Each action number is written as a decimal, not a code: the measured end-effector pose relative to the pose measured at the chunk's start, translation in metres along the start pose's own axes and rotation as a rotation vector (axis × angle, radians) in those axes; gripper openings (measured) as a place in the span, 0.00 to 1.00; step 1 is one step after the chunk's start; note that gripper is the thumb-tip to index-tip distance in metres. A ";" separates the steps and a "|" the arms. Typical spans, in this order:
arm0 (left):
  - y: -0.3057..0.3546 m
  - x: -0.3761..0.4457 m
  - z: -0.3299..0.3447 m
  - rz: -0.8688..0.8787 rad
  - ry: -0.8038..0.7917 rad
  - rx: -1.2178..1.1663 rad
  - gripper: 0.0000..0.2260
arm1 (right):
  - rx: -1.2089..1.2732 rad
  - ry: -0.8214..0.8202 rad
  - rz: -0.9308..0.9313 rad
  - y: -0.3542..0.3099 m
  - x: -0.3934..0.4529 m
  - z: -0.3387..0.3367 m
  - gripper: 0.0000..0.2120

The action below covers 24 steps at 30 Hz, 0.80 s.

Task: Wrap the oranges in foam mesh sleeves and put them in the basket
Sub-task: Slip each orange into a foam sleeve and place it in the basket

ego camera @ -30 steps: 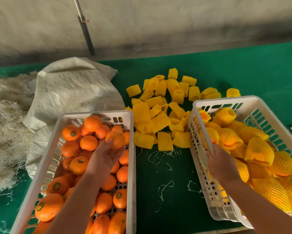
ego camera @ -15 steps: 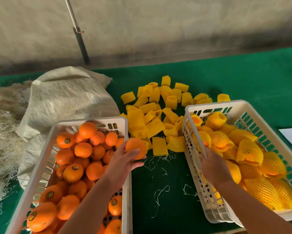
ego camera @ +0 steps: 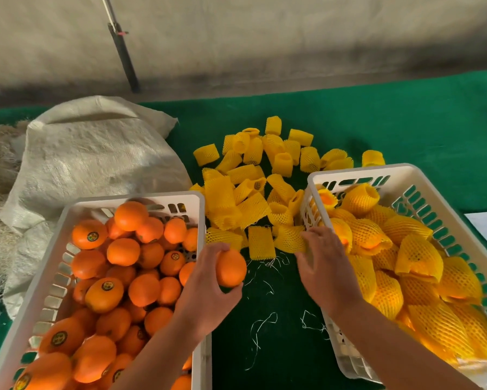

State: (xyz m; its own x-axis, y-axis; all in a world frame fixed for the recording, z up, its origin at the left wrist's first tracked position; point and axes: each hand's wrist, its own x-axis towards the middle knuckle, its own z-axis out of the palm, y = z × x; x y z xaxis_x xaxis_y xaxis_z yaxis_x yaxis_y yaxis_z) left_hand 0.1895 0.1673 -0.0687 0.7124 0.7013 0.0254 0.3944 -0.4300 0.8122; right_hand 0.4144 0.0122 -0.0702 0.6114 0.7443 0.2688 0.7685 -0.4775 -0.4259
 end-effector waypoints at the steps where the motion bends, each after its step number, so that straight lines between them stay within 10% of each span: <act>1: 0.001 0.000 0.001 0.010 -0.001 0.027 0.38 | 0.013 -0.028 -0.021 -0.006 0.005 0.008 0.17; 9: 0.007 0.003 0.006 0.062 -0.065 0.144 0.42 | 0.102 -0.422 0.090 -0.025 0.072 0.077 0.18; 24: 0.002 0.011 0.011 0.078 -0.131 0.201 0.45 | 0.849 -0.388 0.719 -0.032 0.164 0.122 0.30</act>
State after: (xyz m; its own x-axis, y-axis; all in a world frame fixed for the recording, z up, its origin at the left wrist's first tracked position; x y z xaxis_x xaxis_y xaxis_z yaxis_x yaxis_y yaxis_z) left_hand 0.2045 0.1679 -0.0735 0.8092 0.5875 -0.0025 0.4331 -0.5936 0.6783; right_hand 0.4675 0.2066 -0.1184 0.6421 0.5926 -0.4862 -0.1916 -0.4901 -0.8504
